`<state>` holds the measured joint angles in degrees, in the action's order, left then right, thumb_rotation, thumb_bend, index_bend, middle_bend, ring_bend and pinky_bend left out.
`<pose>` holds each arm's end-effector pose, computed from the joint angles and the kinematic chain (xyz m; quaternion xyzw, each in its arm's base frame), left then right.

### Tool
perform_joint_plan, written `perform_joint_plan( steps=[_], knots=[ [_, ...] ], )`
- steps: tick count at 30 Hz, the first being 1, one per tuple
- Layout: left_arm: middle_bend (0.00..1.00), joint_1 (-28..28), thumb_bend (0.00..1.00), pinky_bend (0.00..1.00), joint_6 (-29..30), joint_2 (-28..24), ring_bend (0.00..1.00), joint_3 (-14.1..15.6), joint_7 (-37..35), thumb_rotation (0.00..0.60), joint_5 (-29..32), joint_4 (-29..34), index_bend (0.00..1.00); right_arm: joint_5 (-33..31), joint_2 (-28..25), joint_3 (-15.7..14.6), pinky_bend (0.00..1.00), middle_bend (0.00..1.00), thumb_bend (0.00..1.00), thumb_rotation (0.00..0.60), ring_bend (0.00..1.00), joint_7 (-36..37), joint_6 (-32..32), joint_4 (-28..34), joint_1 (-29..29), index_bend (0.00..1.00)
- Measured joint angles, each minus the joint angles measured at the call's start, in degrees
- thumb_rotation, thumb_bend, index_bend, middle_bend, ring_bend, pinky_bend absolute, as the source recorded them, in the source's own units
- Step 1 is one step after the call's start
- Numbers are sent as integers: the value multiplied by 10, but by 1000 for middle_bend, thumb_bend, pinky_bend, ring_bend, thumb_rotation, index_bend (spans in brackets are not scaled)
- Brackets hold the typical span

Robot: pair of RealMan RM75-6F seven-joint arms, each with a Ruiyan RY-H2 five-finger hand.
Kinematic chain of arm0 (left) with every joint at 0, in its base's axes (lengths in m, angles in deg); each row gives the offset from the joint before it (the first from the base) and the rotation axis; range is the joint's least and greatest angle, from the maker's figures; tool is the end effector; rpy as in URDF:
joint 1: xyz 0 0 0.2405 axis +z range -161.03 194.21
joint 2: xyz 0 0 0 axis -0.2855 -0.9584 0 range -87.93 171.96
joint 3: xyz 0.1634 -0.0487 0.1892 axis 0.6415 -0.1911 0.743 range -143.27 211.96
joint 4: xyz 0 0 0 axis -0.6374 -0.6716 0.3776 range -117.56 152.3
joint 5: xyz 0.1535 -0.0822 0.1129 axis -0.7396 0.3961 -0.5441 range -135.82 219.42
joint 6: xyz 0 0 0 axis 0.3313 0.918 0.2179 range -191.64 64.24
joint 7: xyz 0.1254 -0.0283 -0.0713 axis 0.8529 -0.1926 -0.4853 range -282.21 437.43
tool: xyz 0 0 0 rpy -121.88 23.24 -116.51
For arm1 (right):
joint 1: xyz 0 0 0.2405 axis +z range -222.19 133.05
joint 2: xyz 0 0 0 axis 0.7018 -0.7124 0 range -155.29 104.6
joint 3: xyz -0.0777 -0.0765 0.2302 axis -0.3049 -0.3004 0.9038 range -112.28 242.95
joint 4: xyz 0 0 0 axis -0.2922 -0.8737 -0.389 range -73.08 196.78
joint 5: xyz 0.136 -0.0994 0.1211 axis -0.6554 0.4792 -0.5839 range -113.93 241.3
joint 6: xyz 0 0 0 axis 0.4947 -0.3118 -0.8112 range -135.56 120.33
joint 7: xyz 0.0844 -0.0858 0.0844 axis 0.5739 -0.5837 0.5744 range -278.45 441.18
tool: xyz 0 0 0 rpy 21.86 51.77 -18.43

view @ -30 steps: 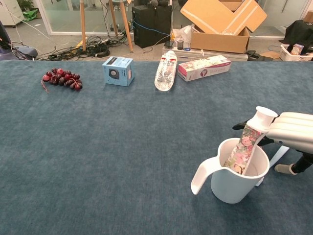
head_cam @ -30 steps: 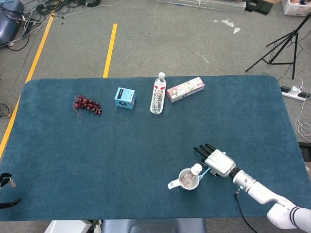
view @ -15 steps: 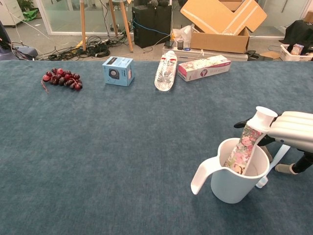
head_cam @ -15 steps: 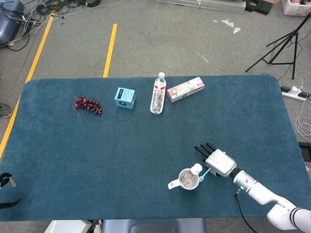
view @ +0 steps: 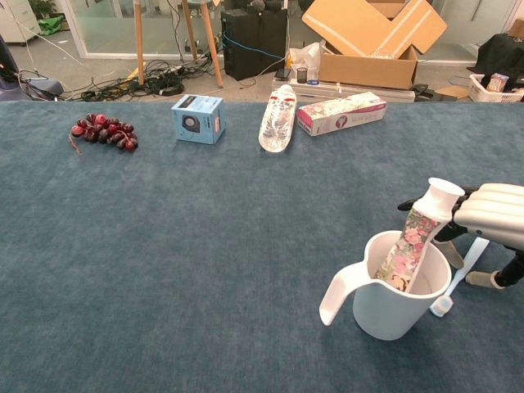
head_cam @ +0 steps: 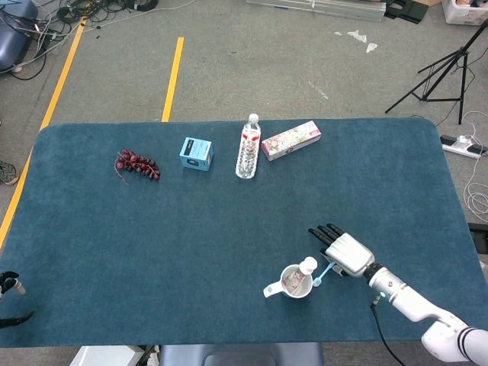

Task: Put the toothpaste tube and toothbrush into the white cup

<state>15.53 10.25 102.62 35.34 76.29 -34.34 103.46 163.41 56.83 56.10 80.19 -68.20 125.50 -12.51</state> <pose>-0.3851 0.1400 0.1746 -0.5800 -0.4723 -0.2209 0.6259 -0.2898 -0.2792 0.0149 0.8733 -0.2164 0.2399 0.3647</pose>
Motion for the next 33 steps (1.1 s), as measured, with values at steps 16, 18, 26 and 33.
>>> perform_joint_plan(
  steps=[16,18,26,33],
  knots=[
    [268,0,0,293,0,0,206,0,-1,600,-1,0,490,-3,2,0,111,0,230,600,0,-10,15,3,5,591],
    [268,0,0,293,0,0,206,0,-1,600,0,0,490,-4,2,0,111,0,233,600,0,-11,17,4,5,591],
    [268,1,0,293,0,-1,206,0,-1,600,0,1,490,-8,6,1,111,0,261,600,0,-16,27,4,7,591],
    [268,1,0,293,1,-1,206,0,-1,600,-1,1,490,-8,3,1,111,2,279,600,0,-13,20,9,5,621]
  ],
)
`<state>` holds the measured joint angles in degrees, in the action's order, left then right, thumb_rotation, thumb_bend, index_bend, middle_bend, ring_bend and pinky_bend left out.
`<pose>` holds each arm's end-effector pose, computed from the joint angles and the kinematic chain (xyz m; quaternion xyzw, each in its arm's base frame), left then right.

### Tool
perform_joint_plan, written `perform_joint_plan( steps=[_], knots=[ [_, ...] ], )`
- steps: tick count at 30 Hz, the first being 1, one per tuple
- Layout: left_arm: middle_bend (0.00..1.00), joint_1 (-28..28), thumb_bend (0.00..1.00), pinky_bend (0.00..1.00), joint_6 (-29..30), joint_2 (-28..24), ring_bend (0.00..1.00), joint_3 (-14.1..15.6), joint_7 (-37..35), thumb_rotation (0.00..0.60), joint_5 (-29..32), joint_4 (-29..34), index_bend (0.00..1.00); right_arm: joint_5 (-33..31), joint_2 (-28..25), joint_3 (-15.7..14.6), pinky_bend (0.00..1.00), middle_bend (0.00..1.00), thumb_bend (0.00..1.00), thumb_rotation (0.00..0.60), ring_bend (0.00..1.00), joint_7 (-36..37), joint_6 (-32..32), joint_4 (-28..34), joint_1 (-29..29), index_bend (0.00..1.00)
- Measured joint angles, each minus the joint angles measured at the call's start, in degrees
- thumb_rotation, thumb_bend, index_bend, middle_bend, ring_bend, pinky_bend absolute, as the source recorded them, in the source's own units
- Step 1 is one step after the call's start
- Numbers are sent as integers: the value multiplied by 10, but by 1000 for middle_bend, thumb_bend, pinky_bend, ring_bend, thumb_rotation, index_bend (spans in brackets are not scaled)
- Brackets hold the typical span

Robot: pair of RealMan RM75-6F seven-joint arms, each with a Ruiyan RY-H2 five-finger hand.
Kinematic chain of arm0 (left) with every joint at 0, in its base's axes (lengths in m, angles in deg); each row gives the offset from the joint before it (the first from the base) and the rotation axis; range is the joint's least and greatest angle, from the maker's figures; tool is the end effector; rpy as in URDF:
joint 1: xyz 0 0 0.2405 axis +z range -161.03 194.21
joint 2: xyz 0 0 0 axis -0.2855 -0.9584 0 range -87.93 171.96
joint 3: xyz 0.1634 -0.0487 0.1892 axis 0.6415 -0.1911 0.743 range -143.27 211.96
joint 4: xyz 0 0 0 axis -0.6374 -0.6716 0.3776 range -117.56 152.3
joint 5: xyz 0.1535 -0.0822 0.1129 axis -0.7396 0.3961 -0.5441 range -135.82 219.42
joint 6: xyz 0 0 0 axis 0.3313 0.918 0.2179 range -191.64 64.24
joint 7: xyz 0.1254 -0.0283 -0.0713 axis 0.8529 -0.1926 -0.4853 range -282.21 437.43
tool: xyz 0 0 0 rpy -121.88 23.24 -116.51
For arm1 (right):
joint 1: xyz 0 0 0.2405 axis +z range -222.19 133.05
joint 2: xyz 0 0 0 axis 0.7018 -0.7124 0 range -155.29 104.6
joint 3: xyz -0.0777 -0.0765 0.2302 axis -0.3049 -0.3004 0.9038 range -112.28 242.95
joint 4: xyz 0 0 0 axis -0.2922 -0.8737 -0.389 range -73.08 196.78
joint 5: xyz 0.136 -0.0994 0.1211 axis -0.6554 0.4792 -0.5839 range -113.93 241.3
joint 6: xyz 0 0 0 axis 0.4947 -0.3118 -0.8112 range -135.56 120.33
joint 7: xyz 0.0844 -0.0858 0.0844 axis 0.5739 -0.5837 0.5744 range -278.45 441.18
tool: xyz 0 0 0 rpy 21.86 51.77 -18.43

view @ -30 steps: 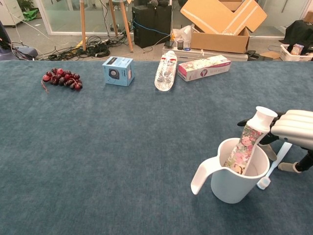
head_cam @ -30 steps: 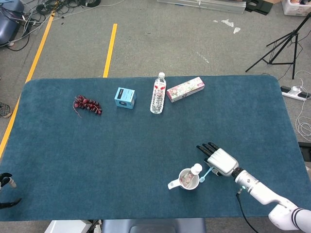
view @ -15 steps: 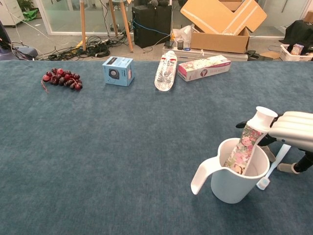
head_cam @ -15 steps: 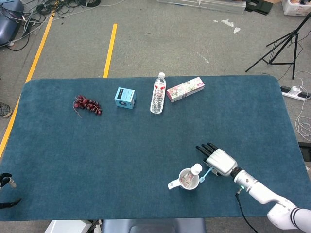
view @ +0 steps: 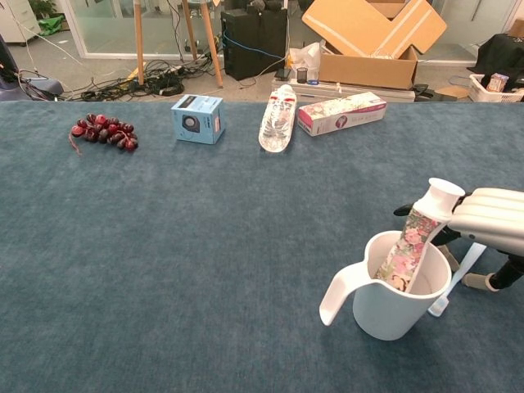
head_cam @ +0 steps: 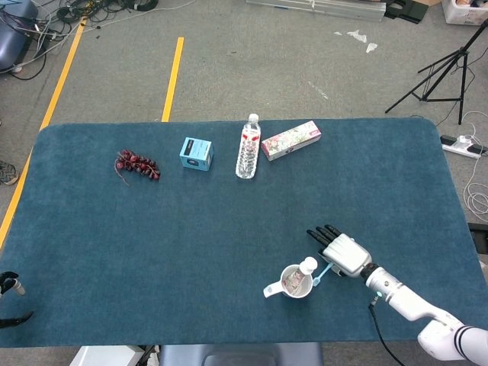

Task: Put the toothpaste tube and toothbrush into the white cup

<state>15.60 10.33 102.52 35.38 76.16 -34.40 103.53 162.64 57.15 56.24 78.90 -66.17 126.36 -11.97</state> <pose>-0.3850 0.1394 0.1751 -0.5796 -0.4727 -0.2214 0.6259 -0.2878 -0.2795 0.0087 0.8775 -0.2184 0.2288 0.3605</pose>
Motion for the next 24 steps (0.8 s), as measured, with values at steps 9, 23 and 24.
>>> perform_joint_plan(
  steps=[9,23,24],
  knots=[
    [268,0,0,293,0,0,206,0,1,600,0,0,490,0,-8,0,111,15,281,600,0,2,-10,8,-4,649],
    [268,0,0,293,2,0,206,-1,2,600,0,2,490,-10,-48,13,111,17,281,600,0,6,-52,30,-21,653],
    [268,0,0,293,2,0,206,-1,2,600,0,2,490,-12,-52,15,111,17,281,600,0,6,-56,32,-23,653]
  ],
)
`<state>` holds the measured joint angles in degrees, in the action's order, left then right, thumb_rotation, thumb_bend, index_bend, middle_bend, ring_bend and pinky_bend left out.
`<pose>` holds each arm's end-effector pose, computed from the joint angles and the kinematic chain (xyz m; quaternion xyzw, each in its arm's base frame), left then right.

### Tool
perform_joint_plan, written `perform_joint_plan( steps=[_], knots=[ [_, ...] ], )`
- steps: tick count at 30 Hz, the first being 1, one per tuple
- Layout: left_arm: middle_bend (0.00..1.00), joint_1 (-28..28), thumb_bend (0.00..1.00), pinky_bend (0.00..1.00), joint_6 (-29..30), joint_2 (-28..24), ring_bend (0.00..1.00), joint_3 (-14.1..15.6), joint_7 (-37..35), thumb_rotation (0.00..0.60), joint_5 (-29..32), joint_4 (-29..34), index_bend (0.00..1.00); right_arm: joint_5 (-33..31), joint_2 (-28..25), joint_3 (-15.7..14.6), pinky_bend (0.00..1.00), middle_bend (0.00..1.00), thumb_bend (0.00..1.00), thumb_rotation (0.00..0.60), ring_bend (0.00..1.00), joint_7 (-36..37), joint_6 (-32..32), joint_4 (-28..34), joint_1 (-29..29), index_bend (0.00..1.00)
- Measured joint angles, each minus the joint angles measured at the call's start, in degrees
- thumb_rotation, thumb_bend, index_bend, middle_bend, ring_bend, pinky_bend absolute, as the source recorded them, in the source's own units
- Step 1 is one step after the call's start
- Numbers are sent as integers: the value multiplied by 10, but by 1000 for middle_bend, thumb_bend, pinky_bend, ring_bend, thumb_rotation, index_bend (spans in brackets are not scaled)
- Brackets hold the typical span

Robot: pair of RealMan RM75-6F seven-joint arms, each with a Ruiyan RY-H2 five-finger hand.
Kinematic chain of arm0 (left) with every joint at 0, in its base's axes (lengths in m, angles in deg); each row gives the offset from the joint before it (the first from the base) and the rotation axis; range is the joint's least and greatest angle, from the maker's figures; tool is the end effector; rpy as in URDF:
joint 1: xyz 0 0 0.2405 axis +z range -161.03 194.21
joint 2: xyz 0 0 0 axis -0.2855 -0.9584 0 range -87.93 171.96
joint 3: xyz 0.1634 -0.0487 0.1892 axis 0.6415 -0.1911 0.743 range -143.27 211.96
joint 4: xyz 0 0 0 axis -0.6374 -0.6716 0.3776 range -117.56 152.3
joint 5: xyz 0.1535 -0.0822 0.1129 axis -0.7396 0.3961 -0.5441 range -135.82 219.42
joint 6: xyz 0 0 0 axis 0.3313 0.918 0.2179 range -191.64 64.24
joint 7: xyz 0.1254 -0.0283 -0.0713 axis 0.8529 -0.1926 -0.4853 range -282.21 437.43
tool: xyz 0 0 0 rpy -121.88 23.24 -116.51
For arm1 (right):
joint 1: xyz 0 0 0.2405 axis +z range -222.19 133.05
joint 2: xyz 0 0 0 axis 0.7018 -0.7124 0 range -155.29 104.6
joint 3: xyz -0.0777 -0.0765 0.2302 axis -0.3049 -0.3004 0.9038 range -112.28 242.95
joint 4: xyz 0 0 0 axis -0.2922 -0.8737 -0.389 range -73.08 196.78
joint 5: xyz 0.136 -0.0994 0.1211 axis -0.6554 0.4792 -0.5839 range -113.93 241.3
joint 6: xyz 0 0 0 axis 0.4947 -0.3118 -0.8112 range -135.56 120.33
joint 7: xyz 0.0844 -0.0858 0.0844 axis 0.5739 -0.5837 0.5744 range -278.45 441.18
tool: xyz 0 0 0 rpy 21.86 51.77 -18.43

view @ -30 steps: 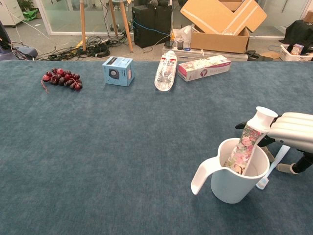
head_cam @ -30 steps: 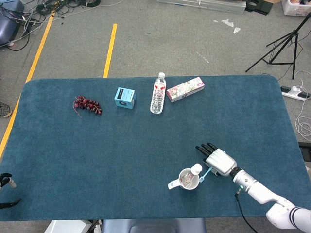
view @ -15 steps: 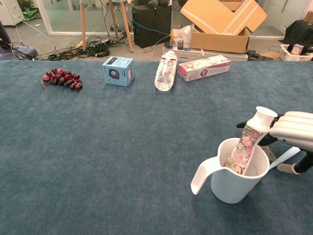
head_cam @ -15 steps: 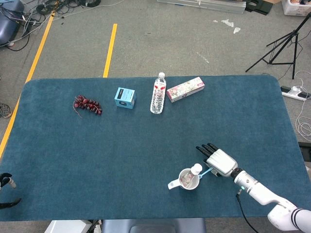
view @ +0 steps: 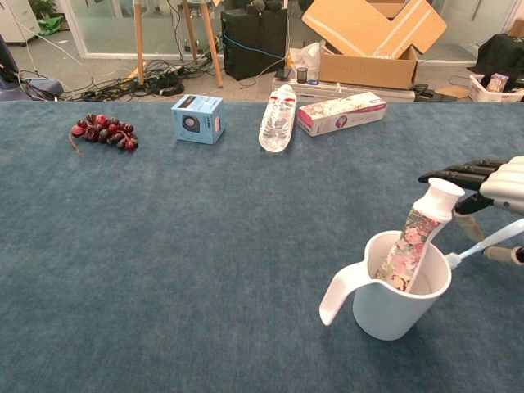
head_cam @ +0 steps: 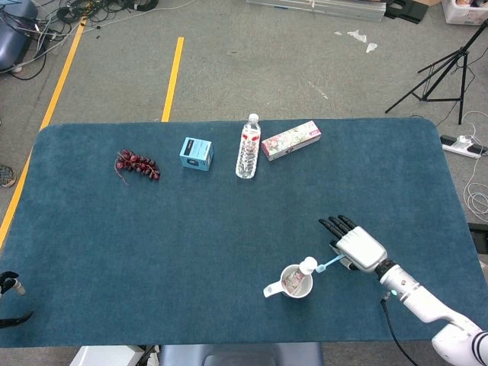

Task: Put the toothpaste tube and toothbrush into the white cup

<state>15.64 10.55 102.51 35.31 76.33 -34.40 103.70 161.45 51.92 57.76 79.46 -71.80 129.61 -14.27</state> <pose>-0.3841 0.1396 0.1753 -0.5792 -0.4714 -0.2226 0.6267 -0.2907 -0.2810 0.0493 0.8483 -0.2217 0.2618 0.4034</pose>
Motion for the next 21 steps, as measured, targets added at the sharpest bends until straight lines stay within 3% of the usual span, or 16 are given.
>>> perform_joint_plan(
  steps=[10,21],
  knots=[
    [268,-1,0,294,0,1,206,0,1,600,0,0,490,-17,-50,29,111,20,281,600,0,25,-58,39,-18,653],
    [268,-1,0,294,-1,1,206,0,0,600,-1,0,490,-7,-106,63,111,27,281,600,0,134,-127,108,-22,653]
  ],
)
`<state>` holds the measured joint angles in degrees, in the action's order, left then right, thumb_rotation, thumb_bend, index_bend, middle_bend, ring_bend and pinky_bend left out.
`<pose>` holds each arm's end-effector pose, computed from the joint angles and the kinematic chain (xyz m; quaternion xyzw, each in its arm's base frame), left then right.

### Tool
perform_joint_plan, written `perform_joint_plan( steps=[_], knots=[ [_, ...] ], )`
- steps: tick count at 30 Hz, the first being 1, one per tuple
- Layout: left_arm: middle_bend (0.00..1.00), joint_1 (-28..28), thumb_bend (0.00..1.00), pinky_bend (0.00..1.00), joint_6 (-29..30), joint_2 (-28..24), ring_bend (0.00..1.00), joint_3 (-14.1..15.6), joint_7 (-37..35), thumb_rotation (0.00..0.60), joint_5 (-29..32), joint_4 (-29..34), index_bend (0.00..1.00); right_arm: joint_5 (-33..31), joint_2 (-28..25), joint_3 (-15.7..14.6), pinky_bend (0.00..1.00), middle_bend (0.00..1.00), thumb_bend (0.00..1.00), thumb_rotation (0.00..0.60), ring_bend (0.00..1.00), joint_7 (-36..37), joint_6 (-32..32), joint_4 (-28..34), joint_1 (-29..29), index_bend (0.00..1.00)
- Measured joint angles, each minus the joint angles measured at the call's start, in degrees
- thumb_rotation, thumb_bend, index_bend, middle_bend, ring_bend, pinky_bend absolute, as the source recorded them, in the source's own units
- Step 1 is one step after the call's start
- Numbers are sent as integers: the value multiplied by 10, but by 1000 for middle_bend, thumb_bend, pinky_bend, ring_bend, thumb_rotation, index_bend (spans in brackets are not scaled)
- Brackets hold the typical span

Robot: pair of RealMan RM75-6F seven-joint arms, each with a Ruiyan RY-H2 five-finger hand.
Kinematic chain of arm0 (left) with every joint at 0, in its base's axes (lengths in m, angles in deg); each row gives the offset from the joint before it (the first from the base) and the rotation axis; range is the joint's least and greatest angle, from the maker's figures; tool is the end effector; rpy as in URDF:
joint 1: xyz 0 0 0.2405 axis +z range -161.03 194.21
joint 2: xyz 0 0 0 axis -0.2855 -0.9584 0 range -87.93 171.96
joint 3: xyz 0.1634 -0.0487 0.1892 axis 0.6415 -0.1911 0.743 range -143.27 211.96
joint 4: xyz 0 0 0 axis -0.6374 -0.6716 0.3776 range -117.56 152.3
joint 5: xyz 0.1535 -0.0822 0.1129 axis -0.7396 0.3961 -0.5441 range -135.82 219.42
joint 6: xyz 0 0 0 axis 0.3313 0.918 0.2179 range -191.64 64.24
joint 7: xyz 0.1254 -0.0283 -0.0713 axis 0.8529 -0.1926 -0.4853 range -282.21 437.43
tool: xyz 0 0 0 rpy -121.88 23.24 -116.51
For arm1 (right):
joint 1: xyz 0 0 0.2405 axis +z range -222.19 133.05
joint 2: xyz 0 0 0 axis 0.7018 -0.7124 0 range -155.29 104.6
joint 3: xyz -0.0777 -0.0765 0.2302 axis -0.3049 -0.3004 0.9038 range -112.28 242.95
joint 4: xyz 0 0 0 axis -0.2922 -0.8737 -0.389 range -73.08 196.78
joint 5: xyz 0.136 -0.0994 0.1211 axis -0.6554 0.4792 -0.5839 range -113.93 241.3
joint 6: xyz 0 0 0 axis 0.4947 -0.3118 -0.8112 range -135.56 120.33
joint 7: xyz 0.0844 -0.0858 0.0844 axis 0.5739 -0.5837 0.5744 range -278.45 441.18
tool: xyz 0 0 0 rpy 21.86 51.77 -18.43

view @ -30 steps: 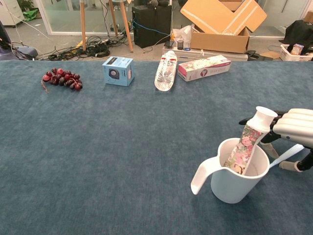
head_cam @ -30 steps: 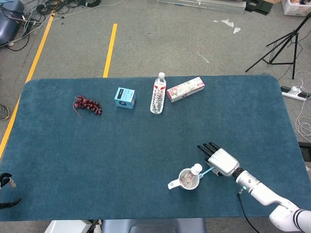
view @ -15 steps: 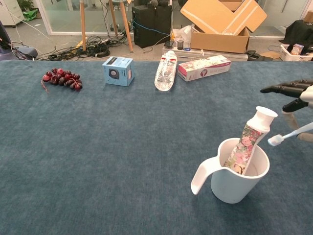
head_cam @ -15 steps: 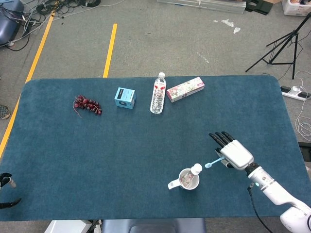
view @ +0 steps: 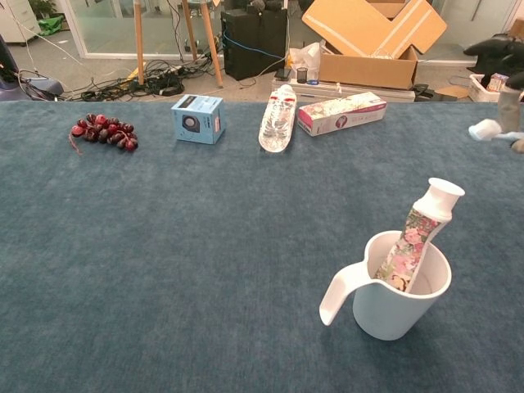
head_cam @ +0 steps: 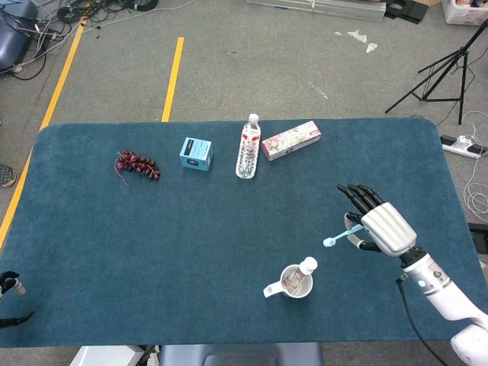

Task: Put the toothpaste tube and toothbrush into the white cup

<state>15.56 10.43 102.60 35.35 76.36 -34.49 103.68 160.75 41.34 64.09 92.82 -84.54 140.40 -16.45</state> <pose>-0.3839 0.1399 0.1743 -0.5804 -0.4718 -0.2226 0.6253 -0.2512 -0.2894 0.1308 0.7503 -0.2715 0.4315 0.4209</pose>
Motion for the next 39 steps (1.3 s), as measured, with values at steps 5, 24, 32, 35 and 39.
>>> perform_joint_plan(
  steps=[5,24,32,35,39],
  knots=[
    [268,0,0,294,-1,0,206,0,0,600,0,0,490,13,-6,11,111,27,280,600,0,73,-26,17,4,653],
    [268,1,0,294,2,0,206,1,-6,600,-4,-1,490,78,23,29,111,41,275,600,0,342,-88,66,47,653],
    [268,1,0,294,3,-1,206,2,-9,600,-7,-2,490,94,48,25,111,44,276,600,0,394,-87,77,67,653],
    [268,1,0,294,3,-2,206,2,-11,600,-7,-2,490,99,57,20,111,44,276,600,0,417,-79,79,76,653],
    [268,1,0,294,3,-2,206,2,-13,600,-7,-3,490,102,69,10,111,44,276,600,0,444,-67,78,86,653]
  ],
)
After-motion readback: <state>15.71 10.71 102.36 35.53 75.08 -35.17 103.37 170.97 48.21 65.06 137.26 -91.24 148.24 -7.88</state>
